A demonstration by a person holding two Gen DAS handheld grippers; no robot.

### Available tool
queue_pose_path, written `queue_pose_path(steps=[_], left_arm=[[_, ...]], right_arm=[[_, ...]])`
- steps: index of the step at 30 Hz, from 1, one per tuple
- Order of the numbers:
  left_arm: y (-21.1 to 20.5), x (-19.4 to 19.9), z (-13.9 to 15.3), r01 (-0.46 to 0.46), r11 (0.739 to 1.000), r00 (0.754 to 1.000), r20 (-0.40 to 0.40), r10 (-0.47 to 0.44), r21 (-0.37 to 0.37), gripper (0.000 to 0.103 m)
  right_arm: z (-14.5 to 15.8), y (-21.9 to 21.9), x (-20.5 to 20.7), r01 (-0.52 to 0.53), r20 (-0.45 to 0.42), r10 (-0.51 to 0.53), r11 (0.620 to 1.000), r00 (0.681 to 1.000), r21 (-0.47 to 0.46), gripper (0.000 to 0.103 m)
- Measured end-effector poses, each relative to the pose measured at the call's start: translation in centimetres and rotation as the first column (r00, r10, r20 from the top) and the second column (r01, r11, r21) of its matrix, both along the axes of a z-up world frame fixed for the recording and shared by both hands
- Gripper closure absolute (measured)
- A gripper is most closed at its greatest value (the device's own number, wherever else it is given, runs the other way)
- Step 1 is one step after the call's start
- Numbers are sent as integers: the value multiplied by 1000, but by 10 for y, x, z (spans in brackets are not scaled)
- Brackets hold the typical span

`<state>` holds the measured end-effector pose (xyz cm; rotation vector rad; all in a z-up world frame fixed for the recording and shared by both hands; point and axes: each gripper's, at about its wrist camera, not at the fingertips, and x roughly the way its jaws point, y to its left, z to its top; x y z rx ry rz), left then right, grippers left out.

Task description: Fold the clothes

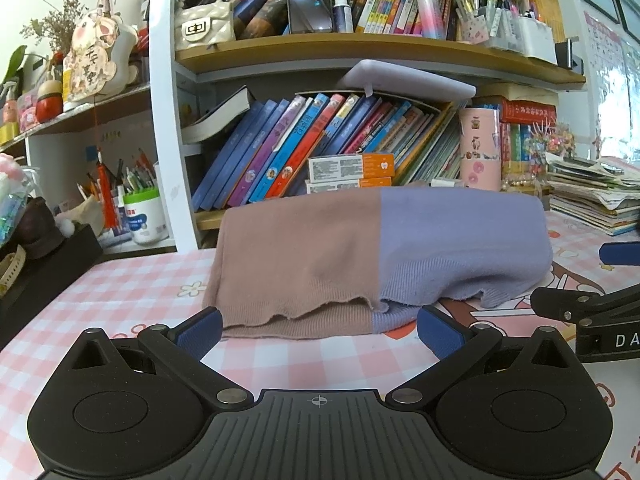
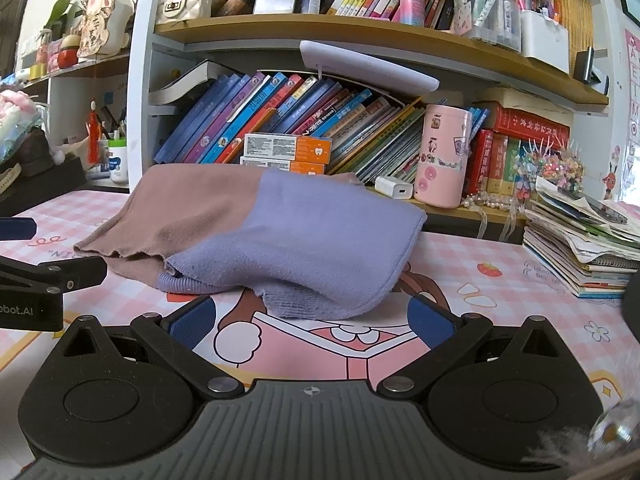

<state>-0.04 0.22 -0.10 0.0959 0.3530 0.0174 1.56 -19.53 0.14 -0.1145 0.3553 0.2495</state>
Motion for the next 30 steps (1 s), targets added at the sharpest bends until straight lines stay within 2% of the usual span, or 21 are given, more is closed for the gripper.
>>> queue_pose_path(steps=[16, 30], left_arm=[[0, 0, 1, -4, 1000, 1000, -3, 4, -5, 0], [1, -2, 4, 27, 999, 1000, 10, -27, -18, 0]], right_arm=[[-1, 0, 1, -11, -5, 11, 1000, 1000, 2, 0], [-1, 2, 1, -18, -7, 18, 1000, 1000, -6, 0]])
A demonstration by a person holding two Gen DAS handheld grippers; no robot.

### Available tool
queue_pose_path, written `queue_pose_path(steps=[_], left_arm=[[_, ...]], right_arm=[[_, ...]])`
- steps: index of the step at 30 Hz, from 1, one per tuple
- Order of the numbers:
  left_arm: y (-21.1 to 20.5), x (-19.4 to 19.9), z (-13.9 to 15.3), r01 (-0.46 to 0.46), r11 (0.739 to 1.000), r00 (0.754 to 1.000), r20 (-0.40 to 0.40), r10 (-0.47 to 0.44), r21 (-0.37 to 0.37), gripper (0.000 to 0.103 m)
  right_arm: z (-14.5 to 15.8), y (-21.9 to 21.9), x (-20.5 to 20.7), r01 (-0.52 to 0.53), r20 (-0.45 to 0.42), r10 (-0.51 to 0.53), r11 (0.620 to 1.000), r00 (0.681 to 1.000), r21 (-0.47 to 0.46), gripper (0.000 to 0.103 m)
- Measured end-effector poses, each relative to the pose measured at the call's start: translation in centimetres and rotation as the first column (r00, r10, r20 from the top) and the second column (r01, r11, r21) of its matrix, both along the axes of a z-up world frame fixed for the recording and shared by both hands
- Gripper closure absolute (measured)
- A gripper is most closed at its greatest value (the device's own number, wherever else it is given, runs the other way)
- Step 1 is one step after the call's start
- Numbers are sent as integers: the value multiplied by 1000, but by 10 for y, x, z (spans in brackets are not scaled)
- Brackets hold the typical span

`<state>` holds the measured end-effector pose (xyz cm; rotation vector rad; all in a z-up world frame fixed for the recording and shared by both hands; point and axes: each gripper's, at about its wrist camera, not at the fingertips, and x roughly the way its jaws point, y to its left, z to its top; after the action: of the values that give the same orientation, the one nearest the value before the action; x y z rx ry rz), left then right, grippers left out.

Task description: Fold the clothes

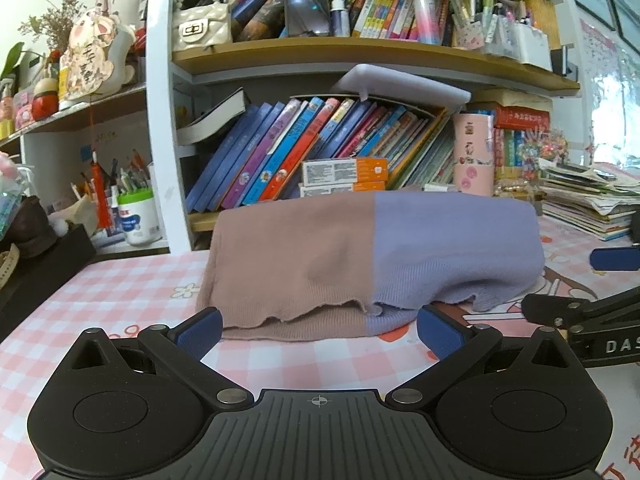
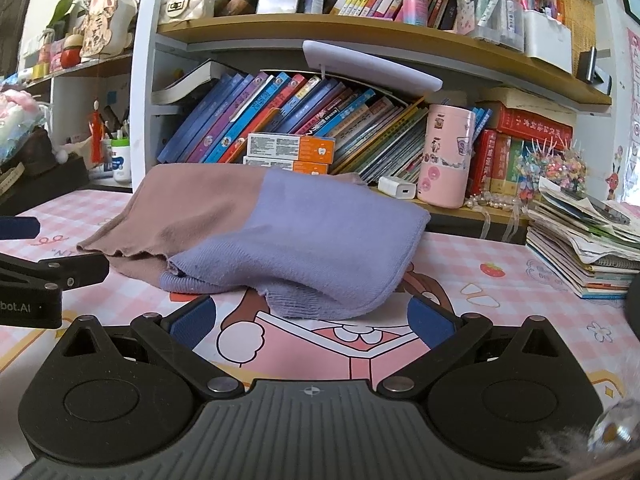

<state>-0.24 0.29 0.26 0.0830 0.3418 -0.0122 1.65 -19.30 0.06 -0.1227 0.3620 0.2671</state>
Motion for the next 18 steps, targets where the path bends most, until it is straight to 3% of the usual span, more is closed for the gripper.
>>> queue_pose_path(steps=[18], left_arm=[[0, 2, -1, 18, 1000, 1000, -12, -18, 0, 0]], right_arm=[[-1, 2, 1, -22, -10, 22, 1000, 1000, -10, 0]])
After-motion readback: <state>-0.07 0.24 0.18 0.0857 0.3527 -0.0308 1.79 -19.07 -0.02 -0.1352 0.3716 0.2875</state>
